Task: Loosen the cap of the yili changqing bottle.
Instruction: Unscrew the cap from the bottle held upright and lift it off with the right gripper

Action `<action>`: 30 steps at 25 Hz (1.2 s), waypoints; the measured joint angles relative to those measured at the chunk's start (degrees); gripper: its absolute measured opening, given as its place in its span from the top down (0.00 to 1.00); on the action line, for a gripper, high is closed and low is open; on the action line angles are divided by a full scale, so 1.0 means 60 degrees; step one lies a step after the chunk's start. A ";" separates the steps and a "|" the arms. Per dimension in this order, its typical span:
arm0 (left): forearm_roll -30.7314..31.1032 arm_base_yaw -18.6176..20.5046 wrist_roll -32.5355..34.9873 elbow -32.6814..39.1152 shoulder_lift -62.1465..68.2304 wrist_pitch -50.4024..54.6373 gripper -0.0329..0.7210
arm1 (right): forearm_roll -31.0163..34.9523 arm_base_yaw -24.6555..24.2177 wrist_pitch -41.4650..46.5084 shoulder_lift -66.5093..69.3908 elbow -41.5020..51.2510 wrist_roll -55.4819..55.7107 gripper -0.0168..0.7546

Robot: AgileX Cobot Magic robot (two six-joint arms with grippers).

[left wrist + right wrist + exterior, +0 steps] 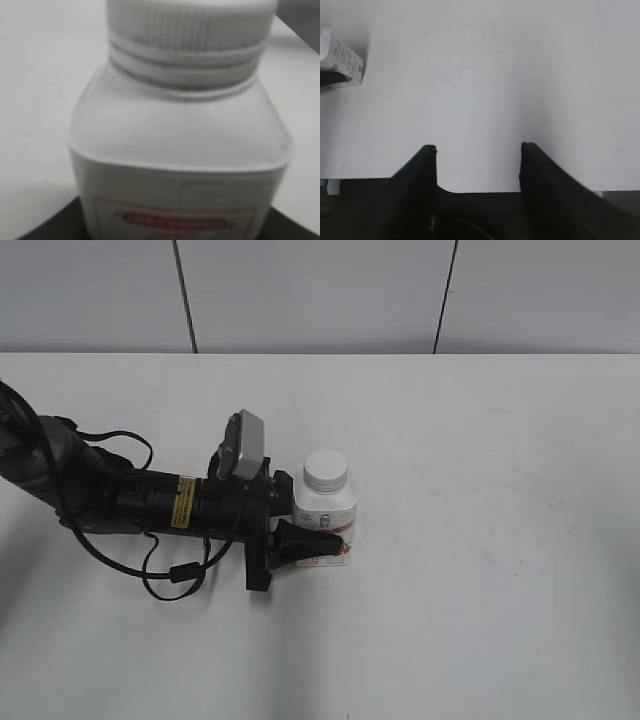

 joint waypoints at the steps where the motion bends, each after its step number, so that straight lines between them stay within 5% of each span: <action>1: 0.0000 0.0000 0.0000 0.0000 0.0000 0.0000 0.47 | 0.0000 0.0000 0.0047 0.0486 -0.0272 0.0139 0.43; 19: -0.0047 0.0000 0.0000 0.0000 0.0000 -0.0149 0.47 | -0.0392 0.0000 0.0152 0.9383 -0.5286 0.1418 0.43; 26: -0.0094 0.0000 0.0000 0.0000 0.0000 -0.0149 0.47 | -0.0419 0.0106 0.0152 1.1007 -0.6787 0.2011 0.43; 30: -0.0094 0.0000 0.0000 0.0000 0.0000 -0.0149 0.47 | -0.0504 0.0856 0.0143 1.1279 -0.6908 0.2513 0.43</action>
